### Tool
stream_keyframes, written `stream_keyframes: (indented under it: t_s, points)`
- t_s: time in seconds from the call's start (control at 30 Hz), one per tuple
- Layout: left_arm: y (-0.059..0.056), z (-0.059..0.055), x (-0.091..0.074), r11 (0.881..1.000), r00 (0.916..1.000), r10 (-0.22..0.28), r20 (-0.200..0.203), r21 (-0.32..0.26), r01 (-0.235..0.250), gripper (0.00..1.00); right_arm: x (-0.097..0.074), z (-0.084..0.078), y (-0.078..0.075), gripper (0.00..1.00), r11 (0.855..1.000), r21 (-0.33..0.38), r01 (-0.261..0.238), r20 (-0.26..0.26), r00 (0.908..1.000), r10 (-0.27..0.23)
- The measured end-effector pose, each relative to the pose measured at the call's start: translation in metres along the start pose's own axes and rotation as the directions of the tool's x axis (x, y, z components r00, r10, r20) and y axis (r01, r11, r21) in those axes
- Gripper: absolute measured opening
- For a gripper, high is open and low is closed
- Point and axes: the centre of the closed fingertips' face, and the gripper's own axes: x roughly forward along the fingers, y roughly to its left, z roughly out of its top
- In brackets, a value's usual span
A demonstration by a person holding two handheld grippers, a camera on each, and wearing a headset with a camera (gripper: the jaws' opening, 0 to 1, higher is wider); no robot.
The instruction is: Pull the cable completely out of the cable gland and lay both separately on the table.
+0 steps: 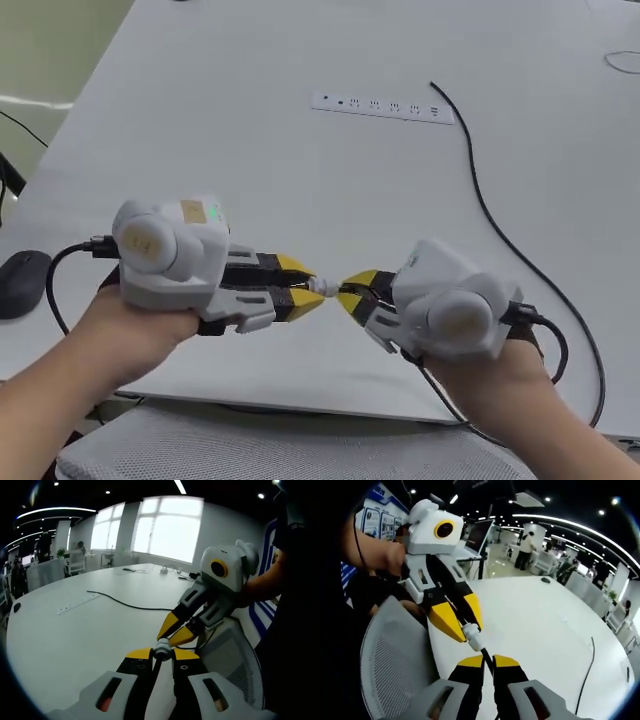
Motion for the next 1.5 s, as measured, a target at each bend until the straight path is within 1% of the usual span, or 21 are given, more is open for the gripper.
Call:
stream_keyframes:
  t_s: [0.13, 0.23, 0.4, 0.5, 0.57, 0.7, 0.77, 0.8, 0.87, 0.9, 0.93, 1.07, 1.1, 1.17, 1.23, 1.3, 1.33, 1.37, 1.43, 1.47, 1.5]
  points:
    - [0.000, 0.002, -0.001, 1.000, 1.0000, 0.004, 0.008, -0.005, -0.004, 0.15, 0.000, -0.006, -0.003, 0.01, 0.996, 0.090, 0.000, -0.006, 1.0000, 0.001]
    - [0.001, 0.000, -0.001, 1.000, 1.0000, 0.006, 0.004, -0.004, -0.006, 0.15, 0.000, -0.014, -0.008, 0.01, 0.992, 0.124, 0.015, -0.023, 0.9997, -0.012]
    - [0.001, 0.000, -0.001, 1.000, 1.0000, 0.007, 0.002, -0.001, -0.007, 0.15, -0.001, -0.026, -0.014, 0.01, 0.979, 0.204, 0.026, -0.037, 0.9992, -0.018]
    - [0.002, 0.000, -0.001, 1.000, 1.0000, 0.008, 0.000, 0.001, -0.008, 0.15, -0.002, -0.038, -0.020, 0.00, 0.964, 0.262, 0.044, -0.058, 0.9979, -0.030]
    - [0.002, 0.001, -0.001, 1.000, 1.0000, 0.009, 0.002, -0.001, -0.009, 0.15, -0.003, -0.044, -0.023, 0.00, 0.940, 0.339, 0.046, -0.060, 0.9978, -0.027]
    - [0.003, 0.003, -0.001, 1.000, 0.9999, 0.011, 0.005, -0.001, -0.011, 0.15, -0.004, -0.054, -0.029, 0.00, 0.912, 0.406, 0.057, -0.074, 0.9968, -0.030]
    - [0.003, 0.004, 0.000, 1.000, 0.9999, 0.012, 0.006, 0.002, -0.012, 0.15, -0.004, -0.059, -0.031, 0.00, 0.878, 0.475, 0.060, -0.079, 0.9966, -0.025]
    - [0.003, 0.004, 0.000, 1.000, 0.9999, 0.012, 0.008, 0.004, -0.012, 0.15, -0.004, -0.063, -0.033, 0.00, 0.854, 0.517, 0.063, -0.078, 0.9966, -0.027]
    - [0.003, 0.005, 0.000, 1.000, 0.9999, 0.012, 0.009, 0.004, -0.012, 0.15, -0.004, -0.070, -0.036, 0.00, 0.823, 0.564, 0.073, -0.088, 0.9957, -0.028]
    - [0.003, 0.005, 0.000, 1.000, 0.9999, 0.013, 0.010, 0.006, -0.013, 0.15, -0.004, -0.071, -0.036, 0.00, 0.818, 0.570, 0.076, -0.090, 0.9955, -0.029]
    - [0.003, 0.006, 0.001, 1.000, 0.9999, 0.013, 0.010, 0.005, -0.013, 0.15, -0.004, -0.075, -0.038, 0.00, 0.807, 0.585, 0.081, -0.094, 0.9951, -0.032]
    - [0.003, 0.006, 0.001, 1.000, 0.9998, 0.013, 0.012, 0.006, -0.013, 0.15, -0.005, -0.086, -0.038, 0.00, 0.748, 0.658, 0.090, -0.108, 0.9938, -0.025]
    - [0.003, 0.005, 0.001, 1.000, 0.9999, 0.013, 0.011, 0.006, -0.013, 0.15, -0.005, -0.088, -0.037, 0.00, 0.741, 0.666, 0.089, -0.110, 0.9937, -0.021]
    - [0.002, 0.005, 0.001, 1.000, 0.9999, 0.013, 0.011, 0.006, -0.013, 0.15, -0.005, -0.094, -0.037, 0.00, 0.712, 0.695, 0.101, -0.123, 0.9922, -0.021]
    - [0.002, 0.006, 0.001, 1.000, 0.9998, 0.012, 0.013, 0.007, -0.012, 0.15, -0.005, -0.098, -0.036, 0.00, 0.667, 0.738, 0.099, -0.123, 0.9924, -0.012]
    - [0.002, 0.006, 0.001, 1.000, 0.9998, 0.010, 0.015, 0.006, -0.010, 0.15, -0.005, -0.099, -0.036, 0.00, 0.641, 0.762, 0.094, -0.117, 0.9931, -0.006]
    - [0.001, 0.006, 0.002, 1.000, 0.9999, 0.009, 0.012, 0.007, -0.009, 0.15, -0.005, -0.100, -0.037, 0.00, 0.635, 0.767, 0.094, -0.118, 0.9930, -0.005]
    - [0.001, 0.006, 0.002, 1.000, 0.9999, 0.010, 0.011, 0.010, -0.010, 0.15, -0.005, -0.100, -0.036, 0.00, 0.618, 0.781, 0.090, -0.113, 0.9936, -0.002]
    - [0.000, 0.007, 0.002, 1.000, 0.9999, 0.008, 0.015, 0.008, -0.008, 0.15, -0.005, -0.099, -0.036, 0.00, 0.615, 0.783, 0.088, -0.111, 0.9938, -0.001]
    - [0.000, 0.007, 0.003, 1.000, 0.9999, 0.008, 0.015, 0.009, -0.008, 0.15, -0.005, -0.098, -0.036, 0.00, 0.619, 0.781, 0.088, -0.110, 0.9940, -0.003]
    - [0.000, 0.008, 0.003, 1.000, 0.9999, 0.008, 0.014, 0.009, -0.008, 0.15, -0.005, -0.098, -0.036, 0.00, 0.629, 0.772, 0.088, -0.109, 0.9941, -0.006]
